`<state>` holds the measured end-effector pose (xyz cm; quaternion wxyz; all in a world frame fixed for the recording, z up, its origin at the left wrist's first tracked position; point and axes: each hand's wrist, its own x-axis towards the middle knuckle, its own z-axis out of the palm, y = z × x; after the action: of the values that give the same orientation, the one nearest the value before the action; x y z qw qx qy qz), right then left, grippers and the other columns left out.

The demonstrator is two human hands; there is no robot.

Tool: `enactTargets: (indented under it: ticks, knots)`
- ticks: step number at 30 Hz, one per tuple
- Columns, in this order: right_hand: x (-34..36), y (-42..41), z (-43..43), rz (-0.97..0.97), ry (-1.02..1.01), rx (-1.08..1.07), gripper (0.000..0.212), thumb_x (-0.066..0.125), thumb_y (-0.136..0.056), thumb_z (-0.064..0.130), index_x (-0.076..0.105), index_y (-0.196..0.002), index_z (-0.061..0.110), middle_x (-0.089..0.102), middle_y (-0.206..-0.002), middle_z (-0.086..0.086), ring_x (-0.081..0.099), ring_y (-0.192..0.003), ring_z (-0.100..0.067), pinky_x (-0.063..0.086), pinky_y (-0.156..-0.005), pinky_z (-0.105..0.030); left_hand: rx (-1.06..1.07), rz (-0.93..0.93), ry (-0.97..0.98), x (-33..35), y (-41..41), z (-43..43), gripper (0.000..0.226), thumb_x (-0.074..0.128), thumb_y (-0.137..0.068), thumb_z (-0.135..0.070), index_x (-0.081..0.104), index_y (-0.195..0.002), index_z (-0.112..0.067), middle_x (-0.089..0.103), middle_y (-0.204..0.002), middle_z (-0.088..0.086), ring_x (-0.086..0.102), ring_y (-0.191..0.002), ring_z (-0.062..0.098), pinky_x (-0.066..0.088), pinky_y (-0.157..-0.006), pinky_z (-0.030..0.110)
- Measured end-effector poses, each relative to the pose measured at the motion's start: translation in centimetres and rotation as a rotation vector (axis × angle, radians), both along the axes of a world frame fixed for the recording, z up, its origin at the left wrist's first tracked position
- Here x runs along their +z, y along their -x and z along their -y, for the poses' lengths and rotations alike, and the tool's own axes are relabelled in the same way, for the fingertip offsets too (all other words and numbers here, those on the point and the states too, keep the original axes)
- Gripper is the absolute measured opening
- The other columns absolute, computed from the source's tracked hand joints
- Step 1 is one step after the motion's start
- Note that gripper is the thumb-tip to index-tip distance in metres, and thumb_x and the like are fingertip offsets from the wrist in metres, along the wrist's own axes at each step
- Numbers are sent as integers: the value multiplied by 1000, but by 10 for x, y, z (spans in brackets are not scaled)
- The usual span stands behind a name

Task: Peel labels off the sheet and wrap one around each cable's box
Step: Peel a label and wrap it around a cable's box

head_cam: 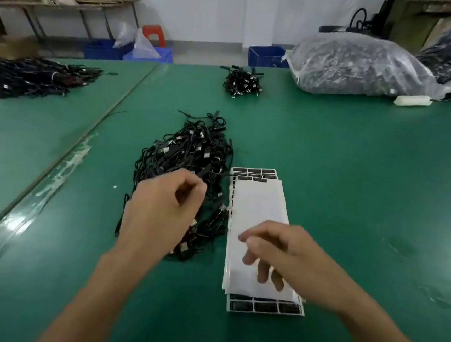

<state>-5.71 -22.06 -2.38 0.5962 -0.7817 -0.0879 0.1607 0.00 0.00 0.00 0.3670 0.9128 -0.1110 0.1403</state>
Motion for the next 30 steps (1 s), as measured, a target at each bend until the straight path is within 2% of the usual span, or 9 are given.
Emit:
enactTargets:
  ticks: [3,5,9,12,16,20,24,28,30]
  knots:
    - [-10,-54,-9,176,149,-222,15,57,-100,28,70,-94,29,73,-77,7,57,-54,-1,45,-53,-16,161,189,-265,4,-55,16,11,58,-98,-35,70,-99,-34,64,-99,-12,60,-91,14,44,-67,30]
    - [-22,-83,-11,236,211,-362,18,58,-100,24,70,-87,29,71,-69,7,54,-49,1,43,-50,-13,230,176,-351,4,-89,26,21,60,-97,-35,68,-114,-27,60,-117,-1,55,-110,24,46,-77,37]
    - [-56,-106,0,331,292,-557,18,59,-97,21,70,-85,29,64,-60,11,59,-55,-14,52,-57,-32,273,16,-461,-6,-141,37,45,60,-96,-43,58,-131,-16,57,-130,11,52,-123,36,45,-97,51]
    - [-77,-103,1,401,323,-593,15,60,-94,19,72,-87,25,57,-53,14,45,-48,-10,43,-53,-29,245,-127,-459,-20,-162,45,57,55,-96,-55,51,-135,-14,60,-127,12,55,-120,37,45,-96,53]
    - [-83,-99,5,475,230,-604,17,60,-93,15,70,-86,27,50,-48,15,36,-43,-8,31,-44,-16,249,-118,-442,-35,-171,46,64,50,-97,-61,43,-143,-17,55,-134,12,54,-123,38,46,-94,56]
    - [-83,-96,4,488,266,-563,16,59,-95,17,70,-88,26,47,-46,14,35,-42,-9,33,-48,-26,288,-20,-411,-40,-177,48,38,51,-101,-48,51,-126,-19,63,-110,7,61,-103,34,44,-88,52]
    - [-82,-93,4,546,284,-585,13,59,-93,20,70,-87,24,48,-47,12,35,-42,-11,37,-48,-32,335,80,-345,-44,-180,49,18,47,-103,-31,53,-110,-16,63,-88,2,56,-76,26,42,-73,42]
    - [-82,-94,4,536,255,-598,13,60,-93,17,71,-88,22,47,-46,13,35,-41,-12,32,-48,-27,385,58,-175,-41,-182,45,17,47,-104,-34,55,-95,-21,59,-81,-7,53,-65,16,37,-57,33]
    - [-82,-94,4,521,251,-597,14,61,-94,15,71,-88,22,46,-45,13,34,-40,-11,30,-47,-26,407,4,-59,-38,-183,42,23,52,-103,-37,55,-84,-25,61,-79,-9,54,-63,13,35,-55,30]
